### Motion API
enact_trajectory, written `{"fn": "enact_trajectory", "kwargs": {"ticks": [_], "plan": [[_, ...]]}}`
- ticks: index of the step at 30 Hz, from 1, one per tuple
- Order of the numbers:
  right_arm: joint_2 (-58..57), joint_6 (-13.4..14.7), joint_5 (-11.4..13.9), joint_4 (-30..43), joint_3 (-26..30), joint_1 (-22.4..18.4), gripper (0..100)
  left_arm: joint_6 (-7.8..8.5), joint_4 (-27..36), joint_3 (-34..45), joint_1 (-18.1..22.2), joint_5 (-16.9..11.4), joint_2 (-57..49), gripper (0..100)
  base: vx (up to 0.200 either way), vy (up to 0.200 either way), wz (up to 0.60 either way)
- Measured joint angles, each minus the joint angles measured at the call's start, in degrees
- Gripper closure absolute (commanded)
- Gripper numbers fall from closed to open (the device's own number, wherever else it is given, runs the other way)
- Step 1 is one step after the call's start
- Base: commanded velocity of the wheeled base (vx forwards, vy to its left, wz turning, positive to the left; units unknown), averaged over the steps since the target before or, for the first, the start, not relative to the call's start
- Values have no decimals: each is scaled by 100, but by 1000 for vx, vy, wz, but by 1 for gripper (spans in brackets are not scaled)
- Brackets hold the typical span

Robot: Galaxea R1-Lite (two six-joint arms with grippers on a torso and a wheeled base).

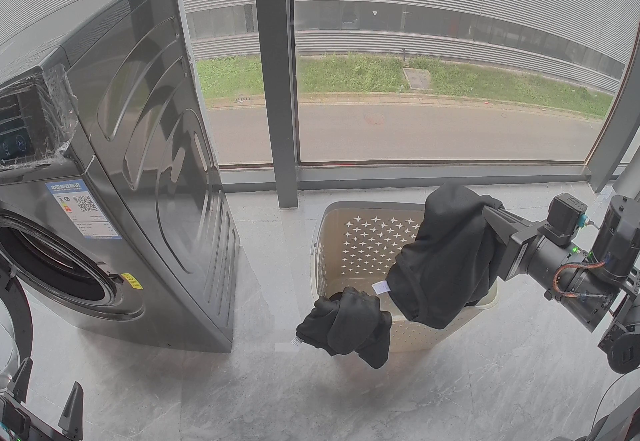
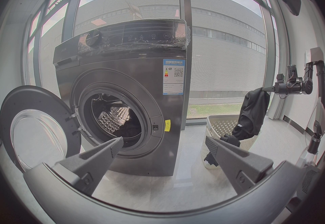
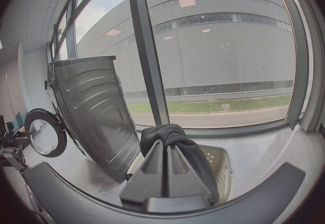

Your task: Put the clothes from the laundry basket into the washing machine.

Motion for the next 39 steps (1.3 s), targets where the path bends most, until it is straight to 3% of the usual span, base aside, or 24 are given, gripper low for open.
{"fn": "enact_trajectory", "kwargs": {"ticks": [5,8,19,23,27,33,39], "plan": [[-151,-27,-266,16,13,215,100,-33,-2,0,-2,2,0,0,-200,0,0],[-193,-27,-301,11,30,291,100,-41,-2,0,-2,10,0,0,-200,0,0],[-422,34,-189,-80,183,451,100,-39,-2,0,-4,5,0,0,-200,0,0],[-460,124,22,-85,199,462,100,-41,-2,0,-4,5,0,0,-200,0,0],[-472,116,11,-83,204,496,100,-50,2,0,-4,2,0,0,-200,0,0],[-556,102,7,-15,218,514,100,-35,2,0,-2,0,0,0,0,0,0],[-629,99,0,0,288,496,100,-60,5,0,-9,2,0,0,0,200,0]]}}
